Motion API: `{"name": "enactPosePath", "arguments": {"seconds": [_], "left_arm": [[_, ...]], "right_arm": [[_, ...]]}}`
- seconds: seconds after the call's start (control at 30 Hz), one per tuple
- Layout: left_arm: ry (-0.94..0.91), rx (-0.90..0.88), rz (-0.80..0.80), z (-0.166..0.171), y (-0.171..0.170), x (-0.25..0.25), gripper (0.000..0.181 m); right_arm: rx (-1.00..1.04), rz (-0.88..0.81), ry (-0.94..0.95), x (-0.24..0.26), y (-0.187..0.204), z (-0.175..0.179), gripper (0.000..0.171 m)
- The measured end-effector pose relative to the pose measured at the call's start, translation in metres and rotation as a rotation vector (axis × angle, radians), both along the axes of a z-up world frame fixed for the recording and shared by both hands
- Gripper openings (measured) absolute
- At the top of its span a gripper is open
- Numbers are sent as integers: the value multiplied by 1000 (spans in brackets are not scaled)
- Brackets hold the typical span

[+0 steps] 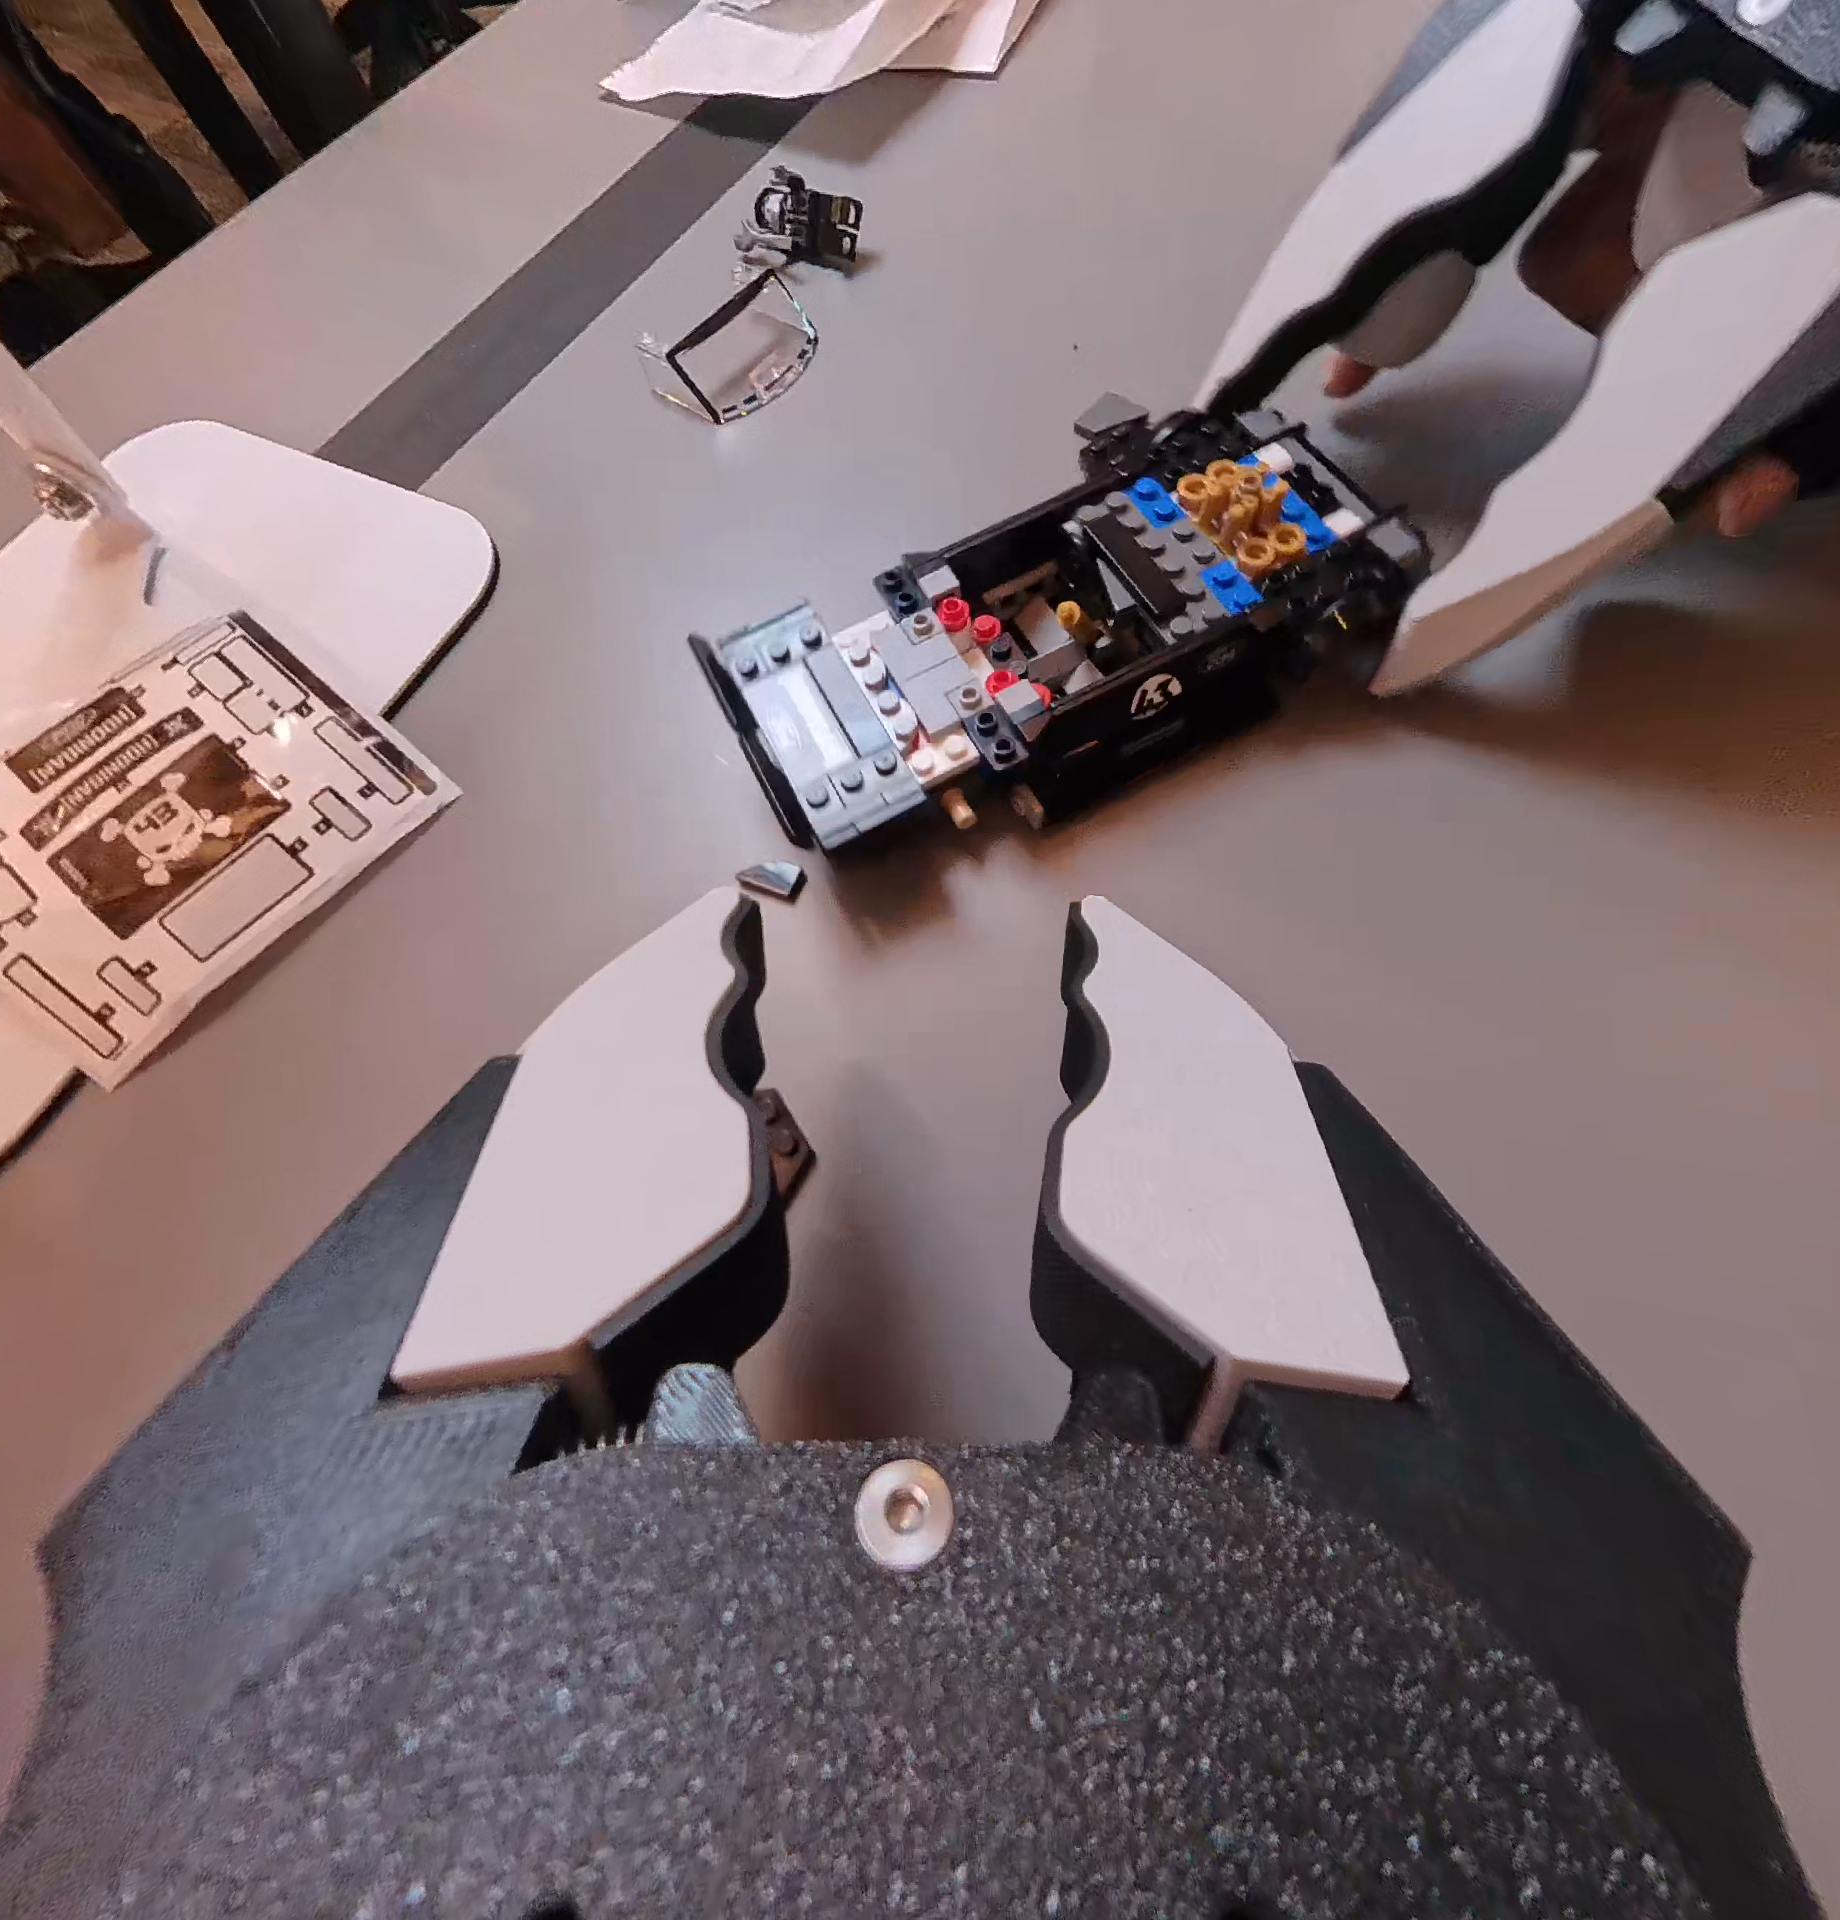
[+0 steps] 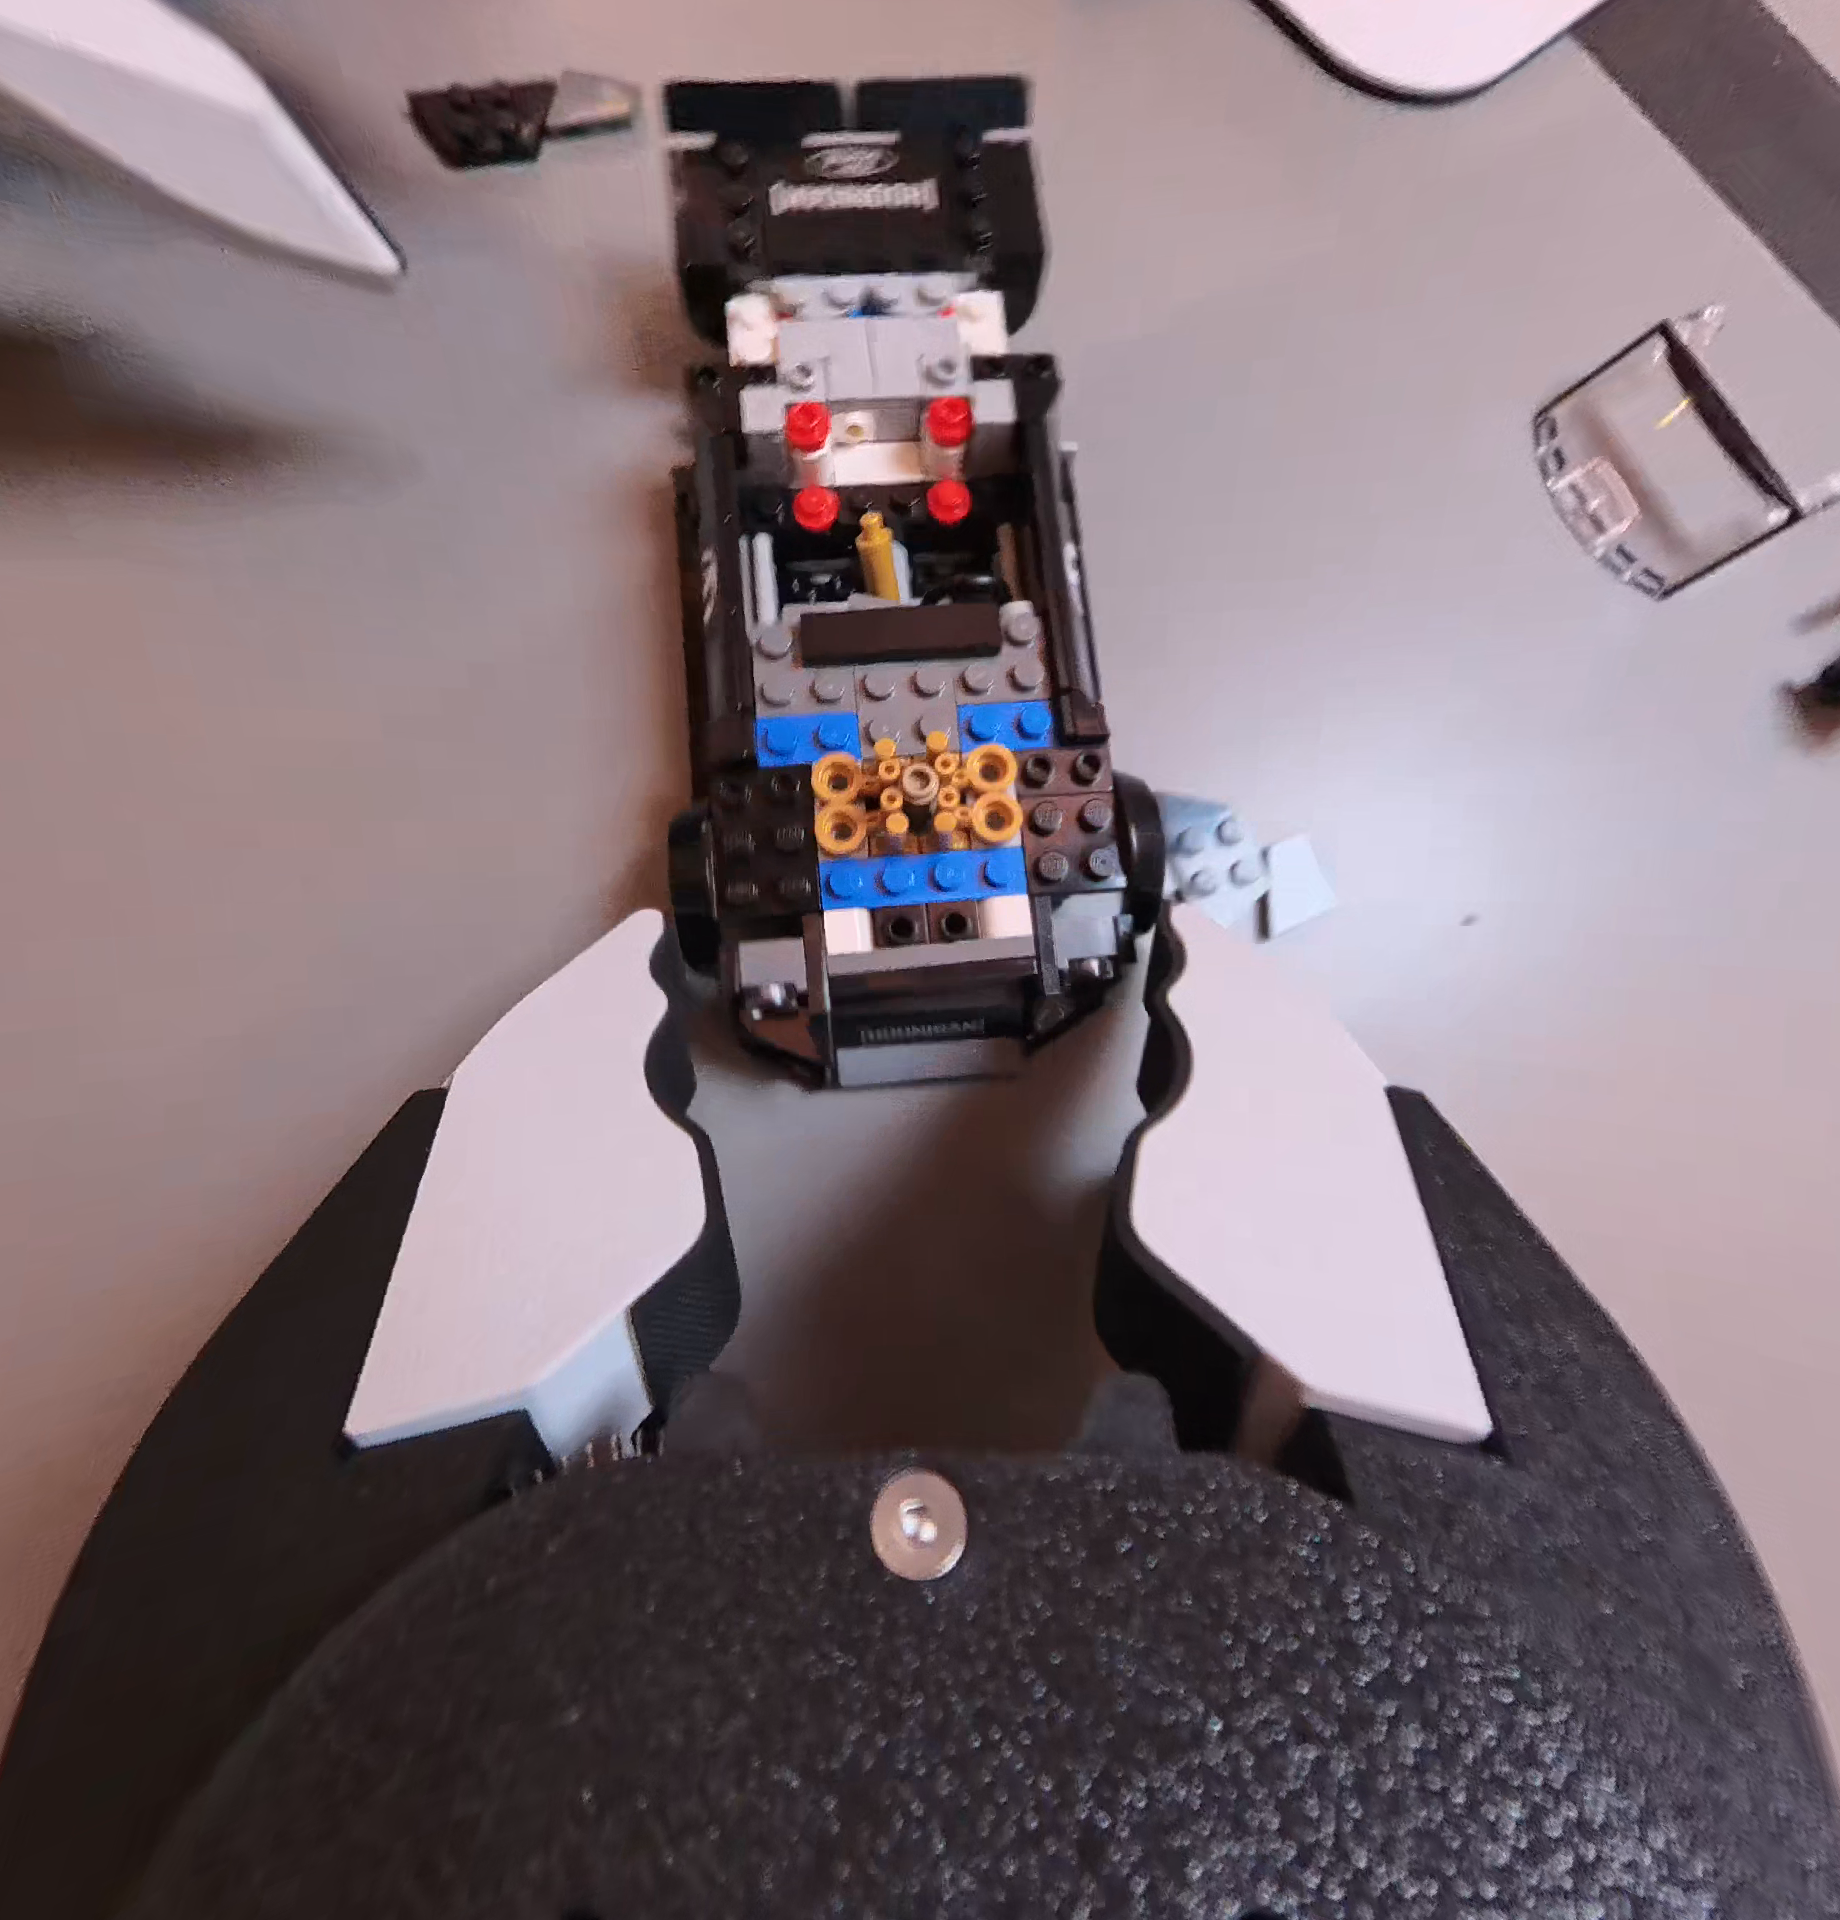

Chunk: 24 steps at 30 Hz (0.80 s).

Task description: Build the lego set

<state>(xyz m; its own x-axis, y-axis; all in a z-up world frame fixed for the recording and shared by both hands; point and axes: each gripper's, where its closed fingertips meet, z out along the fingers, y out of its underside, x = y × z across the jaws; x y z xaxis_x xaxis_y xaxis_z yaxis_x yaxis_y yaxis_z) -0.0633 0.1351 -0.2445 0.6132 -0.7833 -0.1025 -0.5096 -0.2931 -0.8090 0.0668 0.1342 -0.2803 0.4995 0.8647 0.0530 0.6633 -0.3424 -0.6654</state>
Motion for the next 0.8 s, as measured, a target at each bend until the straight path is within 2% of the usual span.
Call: {"name": "enactPosePath", "arguments": {"seconds": [0.17,0.23,0.33,0.47,0.57,0.8], "left_arm": [[-14,-50,-46,-9,-21,6,54],[0,-76,-93,-15,-32,15,54],[-15,-111,-161,-20,-46,35,54],[12,-155,-207,-29,-60,49,59],[12,-126,-210,-30,-59,56,56],[45,-152,-227,-31,-64,45,52]], "right_arm": [[-26,1,21,-7,-58,2,83],[28,1,13,-7,-67,9,81],[-9,-17,109,-15,-66,22,74],[-51,10,81,-24,-51,10,74],[-54,39,59,-35,-46,3,68],[14,45,40,-53,-56,1,66]]}}
